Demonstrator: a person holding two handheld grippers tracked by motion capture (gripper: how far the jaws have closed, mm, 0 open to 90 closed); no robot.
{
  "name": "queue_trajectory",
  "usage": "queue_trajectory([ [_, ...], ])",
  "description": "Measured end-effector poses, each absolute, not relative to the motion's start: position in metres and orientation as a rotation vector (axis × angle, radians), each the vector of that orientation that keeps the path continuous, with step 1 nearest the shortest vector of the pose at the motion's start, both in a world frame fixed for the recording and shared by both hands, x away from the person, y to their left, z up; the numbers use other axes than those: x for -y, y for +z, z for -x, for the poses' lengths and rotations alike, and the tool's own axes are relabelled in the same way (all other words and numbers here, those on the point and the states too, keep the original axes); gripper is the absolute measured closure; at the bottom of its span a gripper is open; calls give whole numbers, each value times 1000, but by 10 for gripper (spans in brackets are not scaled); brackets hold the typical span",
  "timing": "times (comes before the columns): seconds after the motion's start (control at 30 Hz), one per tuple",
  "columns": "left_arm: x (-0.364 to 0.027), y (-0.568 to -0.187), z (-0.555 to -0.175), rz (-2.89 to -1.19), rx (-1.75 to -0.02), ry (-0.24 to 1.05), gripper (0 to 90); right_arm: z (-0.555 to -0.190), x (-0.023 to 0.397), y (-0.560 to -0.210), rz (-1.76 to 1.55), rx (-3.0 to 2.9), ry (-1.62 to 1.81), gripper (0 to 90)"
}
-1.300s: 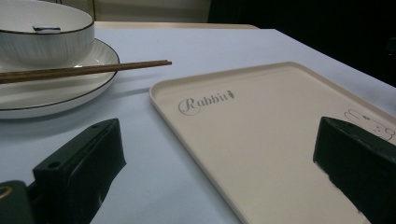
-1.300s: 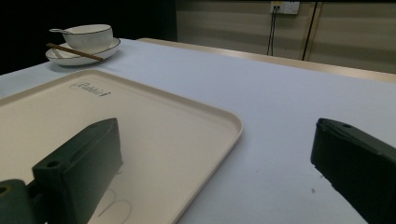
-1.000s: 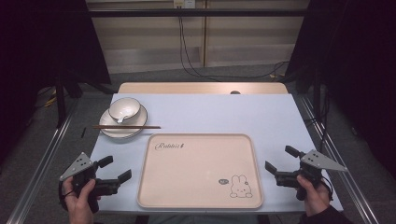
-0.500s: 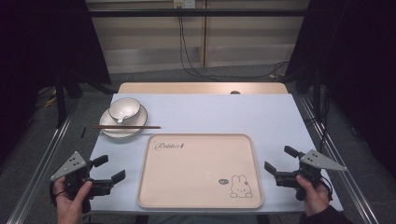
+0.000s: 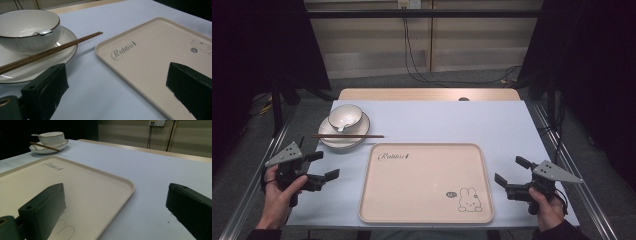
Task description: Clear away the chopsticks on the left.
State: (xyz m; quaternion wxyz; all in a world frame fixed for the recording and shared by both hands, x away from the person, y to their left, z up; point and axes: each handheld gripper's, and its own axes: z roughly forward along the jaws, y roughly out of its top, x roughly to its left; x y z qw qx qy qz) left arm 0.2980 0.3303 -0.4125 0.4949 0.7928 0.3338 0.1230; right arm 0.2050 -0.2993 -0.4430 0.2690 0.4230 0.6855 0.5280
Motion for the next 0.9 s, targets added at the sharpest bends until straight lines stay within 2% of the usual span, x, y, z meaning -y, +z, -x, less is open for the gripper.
queue_trajectory([
  [0.23, -333, -414, -332, -1949, -846, 351, 58, -205, 299, -443, -1139, -1855, 1426, 21],
  [0.43, -336, -417, -355, -2036, -764, 389, 74, -205, 298, -443, -1131, -1858, 1426, 21],
  [0.63, -335, -426, -378, -2066, -751, 417, 76, -205, 298, -443, -1129, -1861, 1426, 22],
  [0.7, -335, -429, -385, -2085, -751, 434, 170, -205, 298, -443, -1127, -1863, 1425, 23],
  [0.8, -337, -432, -395, -2106, -749, 439, 219, -205, 298, -443, -1125, -1865, 1427, 26],
  [0.9, -339, -434, -403, -2132, -752, 420, 313, -205, 298, -443, -1129, -1860, 1427, 26],
])
